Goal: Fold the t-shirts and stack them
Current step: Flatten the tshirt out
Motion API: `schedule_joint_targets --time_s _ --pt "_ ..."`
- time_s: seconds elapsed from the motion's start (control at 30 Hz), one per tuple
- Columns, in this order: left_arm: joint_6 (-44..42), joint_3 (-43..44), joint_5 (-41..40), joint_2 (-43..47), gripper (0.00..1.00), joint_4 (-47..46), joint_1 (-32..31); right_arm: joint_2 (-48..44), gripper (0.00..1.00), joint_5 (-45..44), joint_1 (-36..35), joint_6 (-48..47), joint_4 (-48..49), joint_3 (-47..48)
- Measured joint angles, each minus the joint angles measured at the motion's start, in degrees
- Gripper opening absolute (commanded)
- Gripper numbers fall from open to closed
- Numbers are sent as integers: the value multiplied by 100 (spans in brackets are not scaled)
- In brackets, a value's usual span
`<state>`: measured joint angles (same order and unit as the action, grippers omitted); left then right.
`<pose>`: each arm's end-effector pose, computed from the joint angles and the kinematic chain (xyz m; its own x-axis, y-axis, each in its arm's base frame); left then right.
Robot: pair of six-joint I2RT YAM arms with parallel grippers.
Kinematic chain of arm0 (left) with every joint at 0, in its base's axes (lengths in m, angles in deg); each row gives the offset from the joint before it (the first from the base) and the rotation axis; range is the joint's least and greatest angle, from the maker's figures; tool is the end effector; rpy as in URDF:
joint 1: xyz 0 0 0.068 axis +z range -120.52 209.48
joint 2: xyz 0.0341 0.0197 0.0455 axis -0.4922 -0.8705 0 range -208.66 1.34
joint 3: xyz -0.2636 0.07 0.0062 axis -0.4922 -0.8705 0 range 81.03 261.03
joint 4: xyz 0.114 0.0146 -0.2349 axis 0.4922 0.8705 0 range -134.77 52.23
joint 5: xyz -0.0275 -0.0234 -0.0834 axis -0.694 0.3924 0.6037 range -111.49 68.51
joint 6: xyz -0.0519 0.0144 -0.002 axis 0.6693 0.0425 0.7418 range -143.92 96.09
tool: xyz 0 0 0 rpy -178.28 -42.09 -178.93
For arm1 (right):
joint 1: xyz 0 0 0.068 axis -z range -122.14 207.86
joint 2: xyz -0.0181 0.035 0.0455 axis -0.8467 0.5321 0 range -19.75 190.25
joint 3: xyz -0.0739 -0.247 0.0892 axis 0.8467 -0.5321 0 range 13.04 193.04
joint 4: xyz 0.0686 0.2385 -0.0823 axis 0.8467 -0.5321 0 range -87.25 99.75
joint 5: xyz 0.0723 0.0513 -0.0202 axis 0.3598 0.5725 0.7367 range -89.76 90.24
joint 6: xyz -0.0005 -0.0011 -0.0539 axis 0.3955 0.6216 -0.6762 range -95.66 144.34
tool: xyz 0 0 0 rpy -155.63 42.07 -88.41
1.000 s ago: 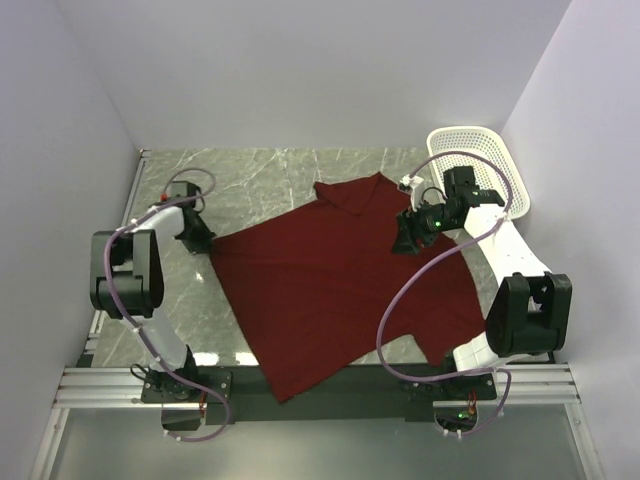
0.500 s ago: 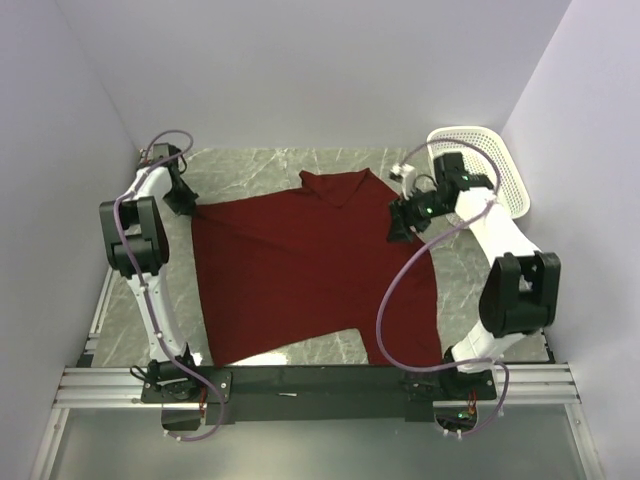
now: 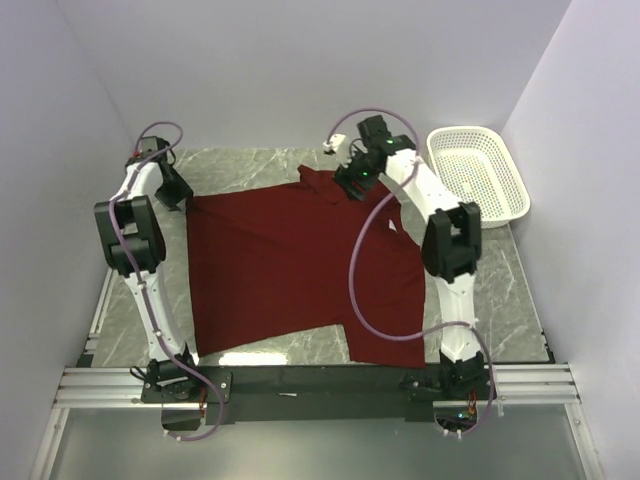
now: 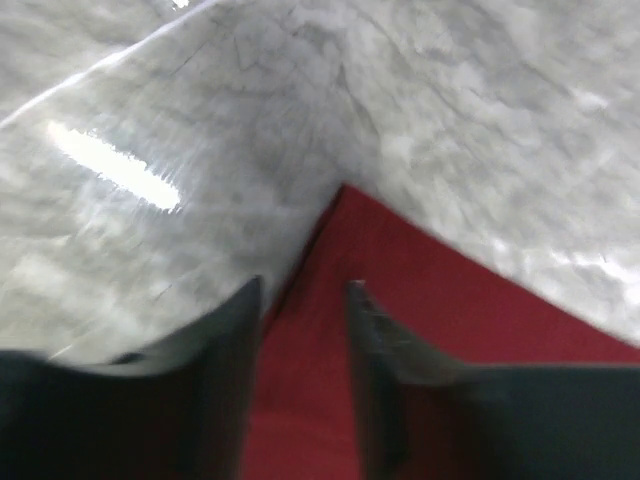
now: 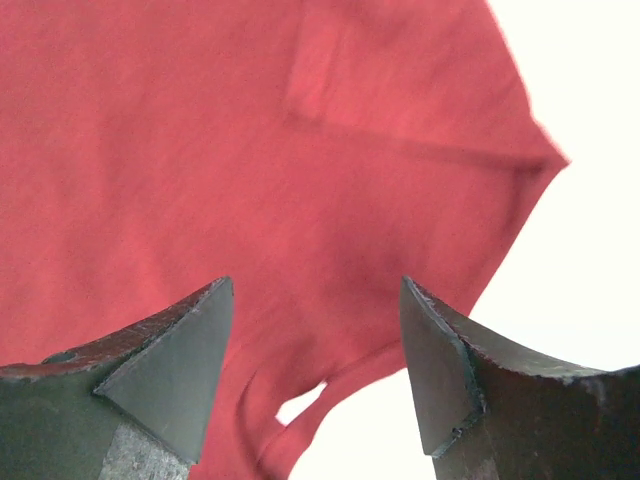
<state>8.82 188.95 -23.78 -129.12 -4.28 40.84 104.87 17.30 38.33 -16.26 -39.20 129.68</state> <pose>0.4804 0.0980 0.1782 -0.6190 -0.6755 -0.4007 -0.6529 0.7261 -0.2155 0.4488 0.1702 0.2656 -0.2935 -0.7643 -0.5742 -0.8712 0.4611 -0.1684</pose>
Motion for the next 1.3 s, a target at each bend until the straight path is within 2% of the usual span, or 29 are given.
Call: schedule_joint_targets --time_s 0.07,0.13,0.33,0.47,0.7,1.3 --pt "-55 -326 103 350 60 -140 37 431 72 -177 -133 -68 -13 516" --pt "-111 -636 177 859 63 -302 72 824 72 -313 -245 -129 -70 973" --pt "-282 -1528 409 2398 66 -1108 96 1311 69 -629 -498 -278 -118 1119" --pt "-332 -2260 597 3025 66 -1561 98 1471 68 -734 -605 -295 -114 1130" --pt "-334 -2970 831 3121 67 -1681 101 1696 67 -894 -658 -361 -122 1176" --pt "-334 -3130 916 3130 66 -1858 101 1923 62 -1110 -680 -358 361 1355"
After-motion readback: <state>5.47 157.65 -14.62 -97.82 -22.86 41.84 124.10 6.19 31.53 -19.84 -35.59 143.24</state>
